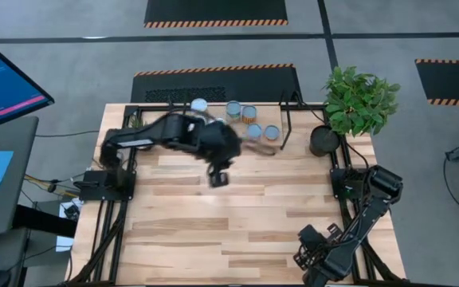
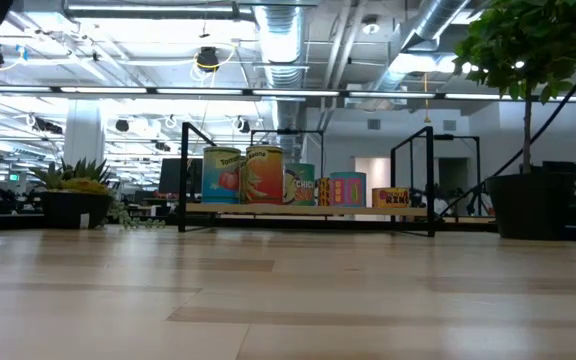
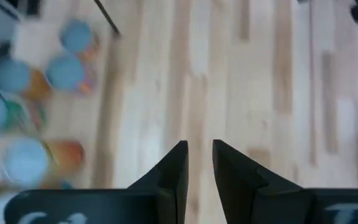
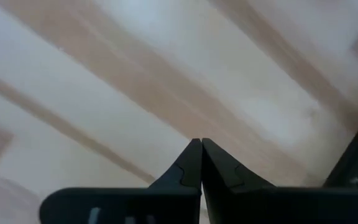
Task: Pick and place cans onto a shelf
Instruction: Return to Home Position
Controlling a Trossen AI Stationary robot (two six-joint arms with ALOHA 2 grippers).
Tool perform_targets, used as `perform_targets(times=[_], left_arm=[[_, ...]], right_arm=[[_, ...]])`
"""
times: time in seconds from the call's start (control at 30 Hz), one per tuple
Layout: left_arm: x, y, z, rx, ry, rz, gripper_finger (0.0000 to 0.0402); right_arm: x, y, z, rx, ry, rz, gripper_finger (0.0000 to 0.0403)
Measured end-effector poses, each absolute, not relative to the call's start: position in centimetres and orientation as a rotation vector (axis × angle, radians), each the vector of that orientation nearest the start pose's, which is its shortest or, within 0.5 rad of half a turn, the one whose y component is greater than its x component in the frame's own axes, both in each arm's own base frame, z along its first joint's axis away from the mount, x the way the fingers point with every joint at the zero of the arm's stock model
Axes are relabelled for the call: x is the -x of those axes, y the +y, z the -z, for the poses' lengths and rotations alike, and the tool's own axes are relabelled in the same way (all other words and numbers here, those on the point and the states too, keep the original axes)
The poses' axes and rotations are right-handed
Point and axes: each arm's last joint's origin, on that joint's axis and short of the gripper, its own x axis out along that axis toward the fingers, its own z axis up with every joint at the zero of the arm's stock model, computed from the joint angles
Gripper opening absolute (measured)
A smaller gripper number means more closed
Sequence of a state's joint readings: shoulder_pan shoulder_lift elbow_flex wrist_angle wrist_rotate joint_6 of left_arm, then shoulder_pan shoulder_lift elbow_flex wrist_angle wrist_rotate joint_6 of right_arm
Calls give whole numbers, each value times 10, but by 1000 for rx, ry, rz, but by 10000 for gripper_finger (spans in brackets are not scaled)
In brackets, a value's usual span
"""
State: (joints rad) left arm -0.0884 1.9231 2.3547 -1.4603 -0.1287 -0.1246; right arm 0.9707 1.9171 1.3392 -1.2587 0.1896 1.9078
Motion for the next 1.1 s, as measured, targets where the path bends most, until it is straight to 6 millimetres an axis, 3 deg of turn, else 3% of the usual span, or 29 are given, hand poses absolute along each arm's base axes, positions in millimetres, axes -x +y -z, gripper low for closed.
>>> perform_targets(times=[0.1,0.2,0.33,0.43,0.57,0.73,0.87,1.1], left_arm=[[-339,-41,-425,34,1126,-128,62],[-335,-55,-430,54,1082,-137,62],[-323,-86,-431,-17,1103,50,62],[-313,-108,-421,-107,1143,116,62],[-305,-121,-399,-156,1108,144,62],[-292,-110,-357,-37,930,309,62],[-268,-96,-300,62,831,281,62],[-235,-84,-209,205,596,339,62]], right_arm=[[-194,264,-183,-446,1155,823,24],[-206,268,-203,-411,986,702,26],[-216,269,-225,-285,709,631,27],[-222,269,-231,-217,515,615,26],[-233,261,-232,-182,443,647,27],[-255,247,-232,-133,458,670,27],[-268,239,-226,-107,453,676,29],[-271,223,-195,-125,412,722,27]])
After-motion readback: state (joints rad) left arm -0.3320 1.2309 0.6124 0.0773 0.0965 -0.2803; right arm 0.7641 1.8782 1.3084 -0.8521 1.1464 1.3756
